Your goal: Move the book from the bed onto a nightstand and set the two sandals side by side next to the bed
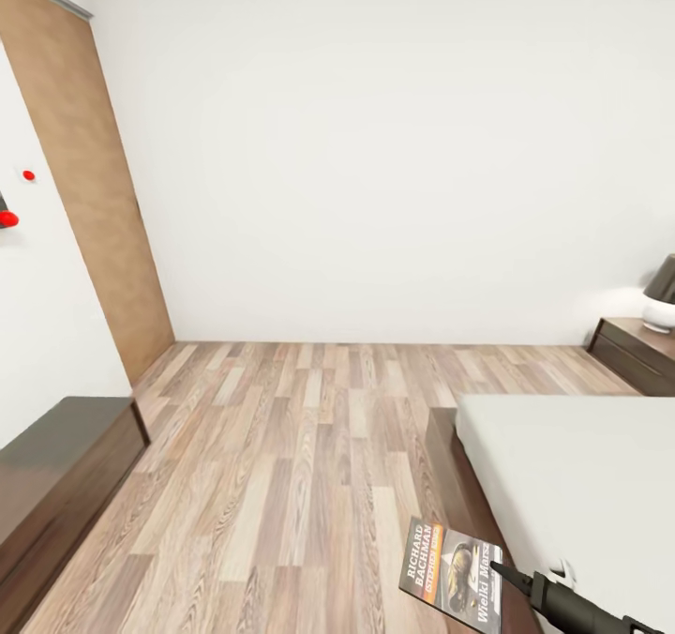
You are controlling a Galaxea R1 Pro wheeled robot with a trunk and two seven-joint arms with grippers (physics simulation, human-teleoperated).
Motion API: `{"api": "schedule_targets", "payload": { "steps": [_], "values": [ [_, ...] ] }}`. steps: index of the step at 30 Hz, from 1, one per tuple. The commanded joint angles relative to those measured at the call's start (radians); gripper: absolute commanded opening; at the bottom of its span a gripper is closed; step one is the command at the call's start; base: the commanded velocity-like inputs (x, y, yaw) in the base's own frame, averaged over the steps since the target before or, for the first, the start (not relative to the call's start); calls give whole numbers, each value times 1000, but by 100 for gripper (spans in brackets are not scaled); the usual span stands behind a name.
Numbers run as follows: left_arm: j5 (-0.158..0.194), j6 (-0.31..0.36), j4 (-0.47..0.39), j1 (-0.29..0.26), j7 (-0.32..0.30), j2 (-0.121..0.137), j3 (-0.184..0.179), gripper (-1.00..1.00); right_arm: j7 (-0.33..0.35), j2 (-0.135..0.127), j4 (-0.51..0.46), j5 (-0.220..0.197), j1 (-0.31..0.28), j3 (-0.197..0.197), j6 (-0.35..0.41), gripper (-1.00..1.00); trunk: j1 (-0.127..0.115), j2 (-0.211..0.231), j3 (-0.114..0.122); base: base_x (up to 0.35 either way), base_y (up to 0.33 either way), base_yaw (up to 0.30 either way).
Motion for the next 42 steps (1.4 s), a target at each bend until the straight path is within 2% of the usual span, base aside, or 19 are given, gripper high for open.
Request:
{"api": "schedule_targets", "payload": {
  "steps": [1, 13, 33, 42],
  "values": [
    [11, -2, 0, -1, -4, 0, -8, 100, 5, 0, 3, -5, -2, -4, 8, -100, 1, -1, -1, 307, 28, 0],
    [11, -2, 0, -1, -4, 0, -8, 100, 6, -1, 3, -5, -2, -4, 8, -100, 1, -1, -1, 282, 4, 0],
    [11, -2, 0, -1, -4, 0, -9, 100, 6, -2, 3, -5, -2, -4, 8, -100, 1, -1, 23, 14, 0, 0],
    [11, -2, 0, -1, -4, 0, -7, 100, 5, -2, 3, -5, -2, -4, 8, -100, 1, -1, 23, 263, 0, 0]
  ]
}}
